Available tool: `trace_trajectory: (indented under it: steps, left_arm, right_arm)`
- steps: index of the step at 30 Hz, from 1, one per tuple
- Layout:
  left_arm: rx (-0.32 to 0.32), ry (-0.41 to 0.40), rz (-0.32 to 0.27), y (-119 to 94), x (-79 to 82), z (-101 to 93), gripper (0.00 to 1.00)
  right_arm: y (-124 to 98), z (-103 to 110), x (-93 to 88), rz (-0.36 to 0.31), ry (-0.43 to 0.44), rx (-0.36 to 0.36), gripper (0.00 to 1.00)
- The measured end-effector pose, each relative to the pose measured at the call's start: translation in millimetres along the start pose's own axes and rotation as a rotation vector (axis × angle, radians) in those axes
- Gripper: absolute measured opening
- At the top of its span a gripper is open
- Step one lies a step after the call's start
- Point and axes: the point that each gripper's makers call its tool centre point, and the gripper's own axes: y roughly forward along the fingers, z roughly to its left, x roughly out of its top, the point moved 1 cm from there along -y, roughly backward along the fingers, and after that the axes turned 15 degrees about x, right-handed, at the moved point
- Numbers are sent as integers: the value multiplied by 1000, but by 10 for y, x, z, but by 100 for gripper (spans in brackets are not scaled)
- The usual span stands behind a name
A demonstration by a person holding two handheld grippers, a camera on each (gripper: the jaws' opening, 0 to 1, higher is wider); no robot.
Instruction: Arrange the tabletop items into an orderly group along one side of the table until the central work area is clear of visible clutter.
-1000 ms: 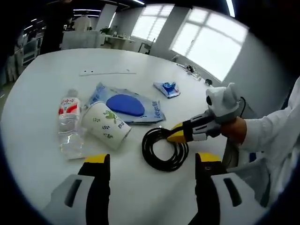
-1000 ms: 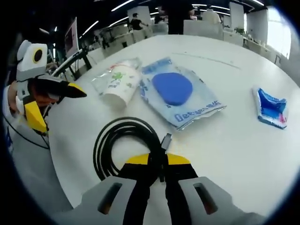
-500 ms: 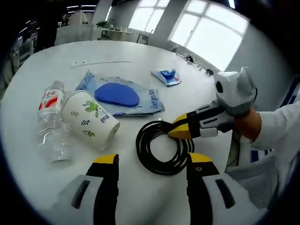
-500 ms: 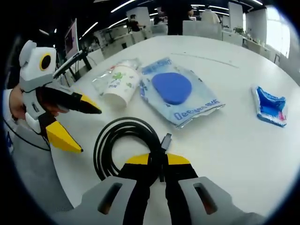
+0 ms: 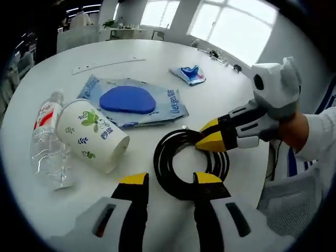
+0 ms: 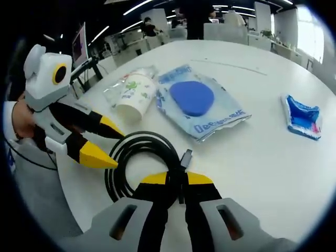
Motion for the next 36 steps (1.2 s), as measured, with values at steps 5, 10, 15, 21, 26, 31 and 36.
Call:
trace_trajectory:
  steps: [5, 10, 15, 21, 26, 31, 36]
  left_arm:
    - [20, -6, 30, 36, -50, 21, 16]
    - [27, -11, 40, 44, -52, 18, 10]
    - [24, -16, 33, 28, 5, -6, 9]
    - [24, -16, 21, -15, 78, -43, 4]
    - [8, -14, 10, -40, 142, -125, 3]
    - [-4, -6, -9, -52, 238, -221, 3]
    - [-20, 10, -27, -66, 360, -350, 2]
  right_arm:
    - [-12, -5, 0, -3, 2, 2, 8]
    - [-47, -15, 15, -9, 4, 2, 8]
    - [-103, -32, 20, -17, 5, 0, 7]
    - [-219, -39, 39, -38, 5, -6, 7]
    - [-322, -46, 22, -53, 11, -9, 7]
    - [-452, -79, 34, -75, 14, -24, 7]
    - [-635, -125, 58, -102, 14, -42, 7]
